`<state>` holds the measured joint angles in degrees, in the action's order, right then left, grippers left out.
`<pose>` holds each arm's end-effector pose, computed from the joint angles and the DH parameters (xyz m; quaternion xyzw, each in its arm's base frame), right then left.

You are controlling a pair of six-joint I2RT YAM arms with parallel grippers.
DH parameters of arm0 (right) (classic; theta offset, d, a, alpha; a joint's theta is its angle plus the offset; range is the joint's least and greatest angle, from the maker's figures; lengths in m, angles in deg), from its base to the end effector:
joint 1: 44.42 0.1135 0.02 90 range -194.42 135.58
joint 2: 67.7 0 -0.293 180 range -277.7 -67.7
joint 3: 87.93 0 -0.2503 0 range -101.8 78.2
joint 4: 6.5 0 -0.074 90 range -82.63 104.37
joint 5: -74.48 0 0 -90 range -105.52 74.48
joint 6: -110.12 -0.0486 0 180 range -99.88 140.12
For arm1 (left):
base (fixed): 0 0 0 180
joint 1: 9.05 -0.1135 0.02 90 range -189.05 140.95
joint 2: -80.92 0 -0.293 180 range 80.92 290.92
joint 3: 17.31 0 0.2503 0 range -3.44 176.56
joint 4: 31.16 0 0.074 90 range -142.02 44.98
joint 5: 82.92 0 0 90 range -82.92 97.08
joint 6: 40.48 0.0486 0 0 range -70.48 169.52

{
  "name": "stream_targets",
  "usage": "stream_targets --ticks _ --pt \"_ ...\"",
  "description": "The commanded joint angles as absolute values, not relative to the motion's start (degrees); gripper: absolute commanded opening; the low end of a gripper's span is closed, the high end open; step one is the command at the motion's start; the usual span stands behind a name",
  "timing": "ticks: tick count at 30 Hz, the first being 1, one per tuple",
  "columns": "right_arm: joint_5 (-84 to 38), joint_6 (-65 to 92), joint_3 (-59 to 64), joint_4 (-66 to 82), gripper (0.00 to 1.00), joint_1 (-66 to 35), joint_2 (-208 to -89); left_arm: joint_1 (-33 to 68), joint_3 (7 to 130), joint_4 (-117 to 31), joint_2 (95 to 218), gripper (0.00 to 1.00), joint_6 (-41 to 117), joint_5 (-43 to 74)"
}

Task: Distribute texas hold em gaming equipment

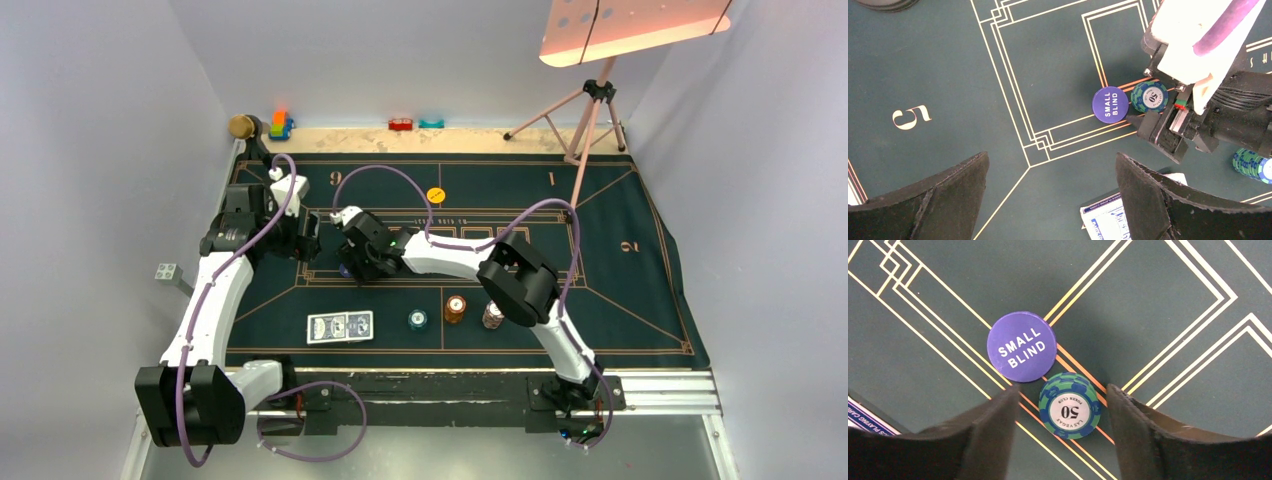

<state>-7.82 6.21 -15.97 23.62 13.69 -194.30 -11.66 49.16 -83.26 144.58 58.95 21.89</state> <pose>0.2763 0.4318 0.1773 -0.3293 0.8739 0.1561 0.3217 0.2192 -0.0024 0.2966 0.1001 0.9254 -0.0840 0.3557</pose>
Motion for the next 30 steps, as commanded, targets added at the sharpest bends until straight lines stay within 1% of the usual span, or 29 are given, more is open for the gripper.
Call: stream_targets --ticks 1,3,7,12,17,24,30 --pt "-6.6 6.8 -14.4 24.1 0.73 13.2 -190.1 -12.1 49.4 -81.7 144.6 1.00 58.4 23.1" --pt "-6.0 7.2 -14.0 24.0 0.77 13.2 -188.9 -12.1 49.4 -81.8 144.7 1.00 58.5 23.3" --pt "-4.1 7.7 -13.6 25.1 0.82 13.2 -184.7 -12.1 49.4 -81.8 144.7 1.00 58.4 23.1" --pt "-4.1 7.6 -6.7 25.3 0.86 13.3 -174.7 -12.0 49.4 -81.6 144.7 1.00 58.4 23.0" --pt "-5.0 5.8 1.8 27.2 0.91 15.4 -168.5 -12.0 49.2 -81.7 144.9 1.00 58.7 22.8" --pt "-3.8 1.6 11.4 27.3 0.92 19.2 -165.3 -12.0 49.1 -81.4 144.9 1.00 58.8 22.6" --pt "-4.1 0.7 15.1 26.5 0.91 19.9 -164.2 -12.0 49.2 -81.4 145.0 1.00 58.7 22.6"
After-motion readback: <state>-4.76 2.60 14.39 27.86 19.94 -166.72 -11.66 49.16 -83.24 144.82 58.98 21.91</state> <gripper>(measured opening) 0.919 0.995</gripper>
